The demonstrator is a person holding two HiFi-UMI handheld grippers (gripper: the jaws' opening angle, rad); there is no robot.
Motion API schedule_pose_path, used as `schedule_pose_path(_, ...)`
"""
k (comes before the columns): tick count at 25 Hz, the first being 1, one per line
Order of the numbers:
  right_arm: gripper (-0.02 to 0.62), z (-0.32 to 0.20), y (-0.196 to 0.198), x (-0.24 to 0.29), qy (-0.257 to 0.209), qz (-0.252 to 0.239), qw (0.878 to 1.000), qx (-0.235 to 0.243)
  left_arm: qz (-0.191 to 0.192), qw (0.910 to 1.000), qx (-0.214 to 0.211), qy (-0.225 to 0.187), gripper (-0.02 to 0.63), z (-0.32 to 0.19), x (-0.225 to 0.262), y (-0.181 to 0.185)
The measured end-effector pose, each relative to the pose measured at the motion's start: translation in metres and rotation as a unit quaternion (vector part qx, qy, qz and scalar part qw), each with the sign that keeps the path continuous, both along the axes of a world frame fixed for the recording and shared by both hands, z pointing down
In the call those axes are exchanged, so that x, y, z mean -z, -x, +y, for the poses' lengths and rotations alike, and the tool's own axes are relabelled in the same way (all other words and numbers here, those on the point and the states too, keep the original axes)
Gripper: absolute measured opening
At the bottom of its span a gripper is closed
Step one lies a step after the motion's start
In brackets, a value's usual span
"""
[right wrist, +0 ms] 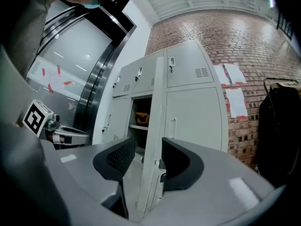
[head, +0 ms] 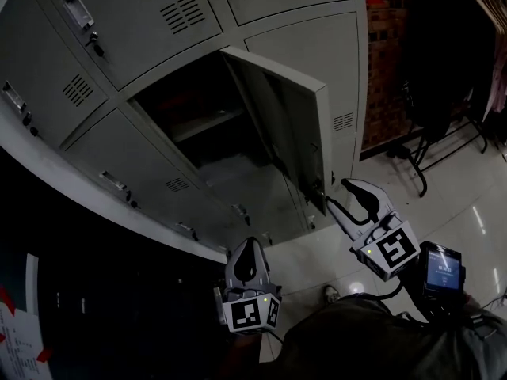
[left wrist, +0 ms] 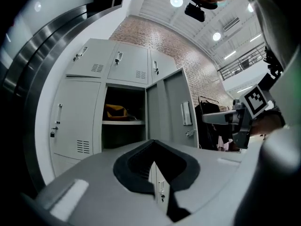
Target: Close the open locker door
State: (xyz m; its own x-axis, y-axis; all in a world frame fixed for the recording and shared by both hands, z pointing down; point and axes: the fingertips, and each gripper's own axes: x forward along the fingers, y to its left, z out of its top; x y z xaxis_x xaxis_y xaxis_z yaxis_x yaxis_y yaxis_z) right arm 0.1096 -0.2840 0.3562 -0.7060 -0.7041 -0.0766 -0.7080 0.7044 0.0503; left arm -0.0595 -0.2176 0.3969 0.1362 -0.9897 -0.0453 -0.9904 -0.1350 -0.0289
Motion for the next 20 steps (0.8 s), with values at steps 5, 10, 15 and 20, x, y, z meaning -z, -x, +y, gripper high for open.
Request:
schedule_pose_path(5,0.209,-0.023,0.008,0.009,-0.020,0.007,0.999,0.033,-0.004,1.0000,0.001,0.004,0.000,-0.023,0.002,-0.004)
schedule_pose_path(10,0.225,-0.034,0.019,0.021,-0.047,0.013,0.997,0.052,-0.009,0.9999,-0.008,-0.001,0.000,-0.032,0.006,-0.003)
schedule_pose_path(15,0.183,-0.037,0.025,0.028,-0.051,0.002,0.997,0.056,-0.008,1.0000,-0.004,-0.004,0.000,-0.031,0.012,0.006)
schedule_pose_path(20,0.158,-0.035,0.029,0.028,-0.051,-0.002,0.997,0.062,-0.009,0.9999,0.001,-0.004,0.000,-0.028,0.012,0.010)
